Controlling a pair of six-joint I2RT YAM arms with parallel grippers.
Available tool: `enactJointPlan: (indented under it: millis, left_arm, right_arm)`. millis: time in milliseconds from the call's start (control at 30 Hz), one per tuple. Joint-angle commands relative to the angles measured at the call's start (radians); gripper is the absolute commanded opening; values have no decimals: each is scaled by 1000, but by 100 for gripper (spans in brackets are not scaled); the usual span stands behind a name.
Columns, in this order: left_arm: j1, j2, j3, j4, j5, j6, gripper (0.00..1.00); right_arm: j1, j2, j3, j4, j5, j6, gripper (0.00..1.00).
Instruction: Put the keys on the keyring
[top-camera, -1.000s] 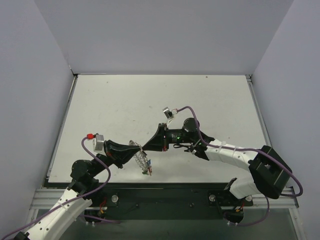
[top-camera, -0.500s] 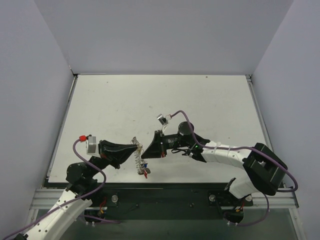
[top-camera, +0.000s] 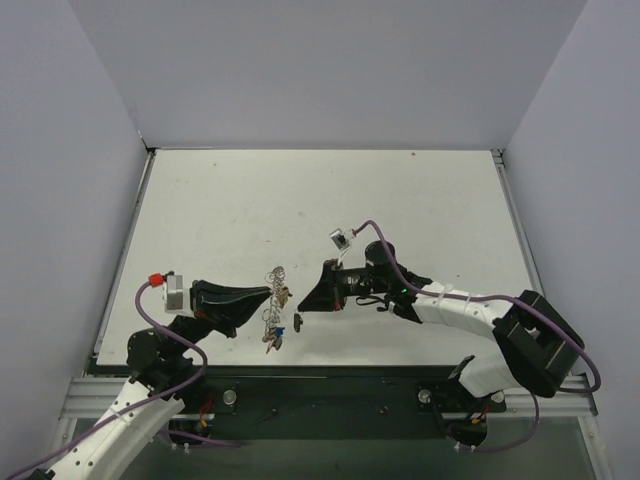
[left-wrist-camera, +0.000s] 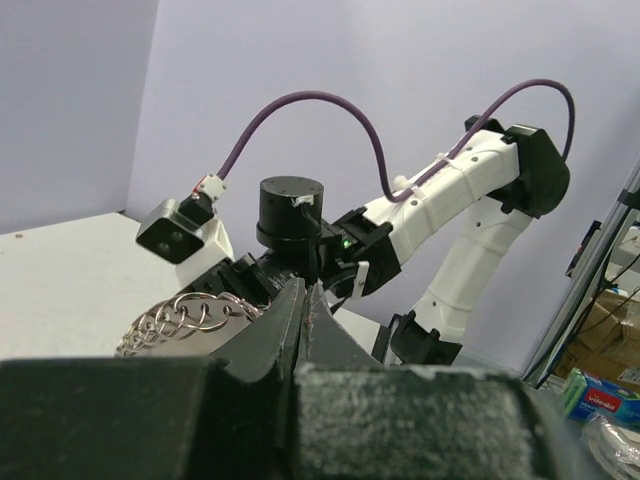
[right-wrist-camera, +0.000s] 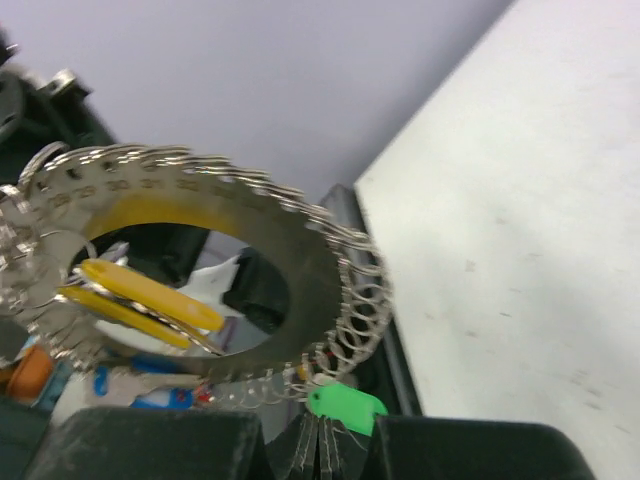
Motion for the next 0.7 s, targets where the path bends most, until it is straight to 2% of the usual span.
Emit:
enactJointPlan:
  millis: [0,33,100,300,400,433,500,533,667]
  left_arm:
    - [1,-9,48,-76,-25,37,0]
    - [0,-4,48,-97,-25,60,0]
    - [1,15,43,-153,-27,76,0]
    - [0,90,43,-251,-30,135,0]
    - [1,129,69,-326,-33,171,0]
    - [0,140,80,-348,-36,181,0]
    - [0,166,105,-417,-38,210,0]
    - [1,172,131,-436,-39,217,0]
    - [1,195,192,-495,-27,224,0]
  right_arm:
    - [-54,-105,29,-344,210,-244,0]
    - [-55,-108,60,-412,251,-328,0]
    - [-66,-88,92,-549,314,-384,0]
    - [-124,-10,118,-596,430,-435,0]
    - [-127,27,177,-662,472,-486,24]
    - [-127,25,184,-667,478,-490,44]
    - [-127,-11,197,-670,486,-507,65]
    - [-129,-28,198,-667,486,-512,88]
    - [-130,-126,200,-605,351,-547,88]
